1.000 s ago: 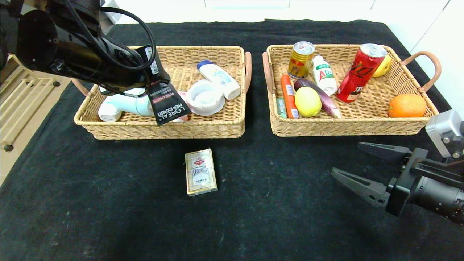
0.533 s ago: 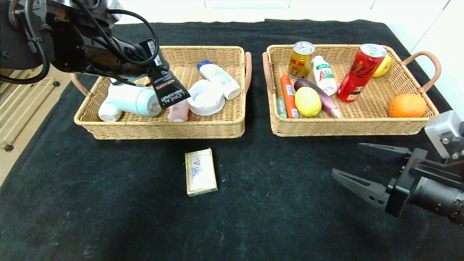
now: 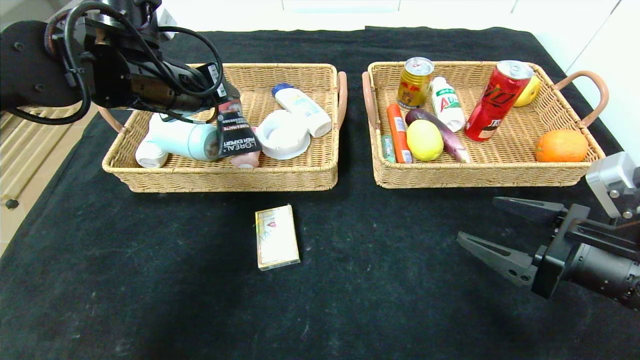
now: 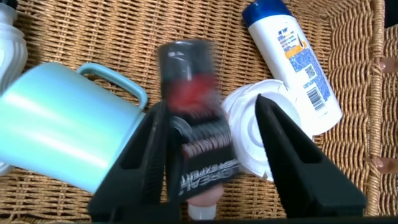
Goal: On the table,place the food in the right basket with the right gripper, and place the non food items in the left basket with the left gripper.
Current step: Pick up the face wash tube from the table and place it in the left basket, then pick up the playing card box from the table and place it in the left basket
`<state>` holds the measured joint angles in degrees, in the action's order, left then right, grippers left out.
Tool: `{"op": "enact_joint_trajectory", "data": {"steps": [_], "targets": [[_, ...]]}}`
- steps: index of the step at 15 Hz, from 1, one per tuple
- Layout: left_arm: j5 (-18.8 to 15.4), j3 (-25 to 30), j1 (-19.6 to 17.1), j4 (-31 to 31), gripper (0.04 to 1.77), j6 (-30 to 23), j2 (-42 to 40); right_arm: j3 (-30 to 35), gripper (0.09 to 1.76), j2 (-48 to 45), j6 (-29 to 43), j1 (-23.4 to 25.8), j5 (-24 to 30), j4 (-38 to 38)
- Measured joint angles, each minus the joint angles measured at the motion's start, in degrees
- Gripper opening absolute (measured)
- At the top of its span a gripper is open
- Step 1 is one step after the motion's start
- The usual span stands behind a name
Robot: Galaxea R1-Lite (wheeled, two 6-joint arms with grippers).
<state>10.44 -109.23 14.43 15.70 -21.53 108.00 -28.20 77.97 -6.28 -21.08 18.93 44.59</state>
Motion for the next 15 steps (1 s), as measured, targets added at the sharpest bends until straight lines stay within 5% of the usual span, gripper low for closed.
{"op": "enact_joint_trajectory", "data": {"steps": [6,15], "targets": [[0.04,0.2,0.23,0.2,1.4,-0.05,-0.09,-0.02,1.71,0.02,0.0,0.0,0.0,-0.02],[0.37,1.23,3.12,8.22,1.62,0.84,-3.82,-0.02,1.71,0.11,0.0,0.0,0.0,-0.05]]}}
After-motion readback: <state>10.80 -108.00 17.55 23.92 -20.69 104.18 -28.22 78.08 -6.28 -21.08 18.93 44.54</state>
